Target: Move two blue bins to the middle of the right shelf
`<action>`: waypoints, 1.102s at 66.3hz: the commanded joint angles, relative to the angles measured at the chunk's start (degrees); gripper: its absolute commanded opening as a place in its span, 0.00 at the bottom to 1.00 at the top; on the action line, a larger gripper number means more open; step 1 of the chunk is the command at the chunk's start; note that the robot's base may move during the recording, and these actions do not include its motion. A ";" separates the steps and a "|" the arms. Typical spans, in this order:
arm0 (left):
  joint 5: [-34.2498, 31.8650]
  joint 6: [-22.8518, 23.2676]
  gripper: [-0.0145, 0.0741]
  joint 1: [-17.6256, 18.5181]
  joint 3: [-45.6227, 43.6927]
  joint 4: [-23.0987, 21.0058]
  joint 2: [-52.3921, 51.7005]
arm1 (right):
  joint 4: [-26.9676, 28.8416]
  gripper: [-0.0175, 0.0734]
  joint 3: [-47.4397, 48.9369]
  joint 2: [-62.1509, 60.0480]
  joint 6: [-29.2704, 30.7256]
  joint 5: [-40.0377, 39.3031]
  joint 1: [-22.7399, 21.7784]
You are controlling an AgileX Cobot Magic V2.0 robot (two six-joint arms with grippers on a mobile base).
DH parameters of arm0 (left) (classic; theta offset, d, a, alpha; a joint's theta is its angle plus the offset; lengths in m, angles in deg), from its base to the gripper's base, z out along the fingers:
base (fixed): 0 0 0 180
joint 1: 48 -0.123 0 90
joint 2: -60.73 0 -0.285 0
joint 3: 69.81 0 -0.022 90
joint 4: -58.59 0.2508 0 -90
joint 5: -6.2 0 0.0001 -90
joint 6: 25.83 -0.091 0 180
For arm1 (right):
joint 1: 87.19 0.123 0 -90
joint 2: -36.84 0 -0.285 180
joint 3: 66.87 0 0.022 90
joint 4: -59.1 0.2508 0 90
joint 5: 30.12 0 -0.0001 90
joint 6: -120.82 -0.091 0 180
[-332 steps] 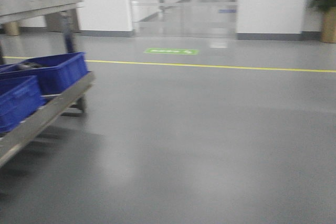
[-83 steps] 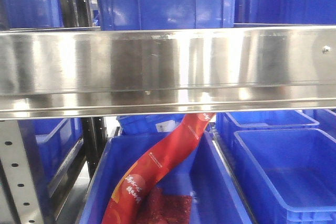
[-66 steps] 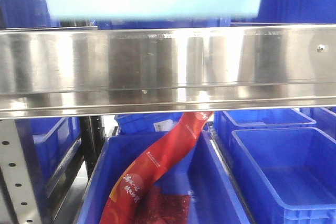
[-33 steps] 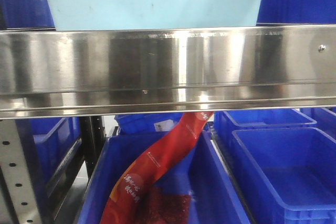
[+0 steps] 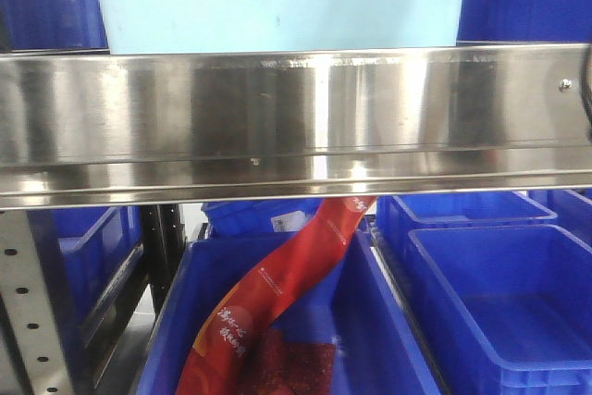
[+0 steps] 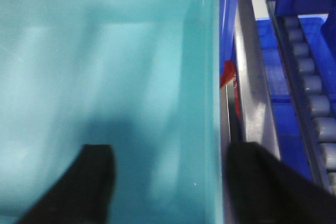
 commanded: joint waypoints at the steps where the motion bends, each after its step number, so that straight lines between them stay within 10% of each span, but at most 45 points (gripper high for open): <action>1: 1.22 -0.21 0.28 0.28 -2.90 -0.64 -1.01 | -0.18 0.34 1.87 -0.95 0.47 2.15 -0.02; 10: 0.74 -0.35 0.04 0.28 -3.71 -0.64 -1.01 | 0.73 0.01 1.88 -1.31 0.47 2.26 -0.02; 23: -2.11 -0.35 0.04 1.62 -0.91 0.42 -3.95 | 1.28 0.01 -0.69 -4.59 0.63 -1.33 0.50; 47: -31.57 -0.35 0.04 3.54 35.39 2.52 -26.37 | -1.25 0.01 -30.50 -21.70 2.07 -24.75 0.63; 73: -44.63 -0.35 0.04 3.54 58.98 9.49 -46.03 | -6.71 0.01 -57.77 -40.39 2.12 -43.38 0.63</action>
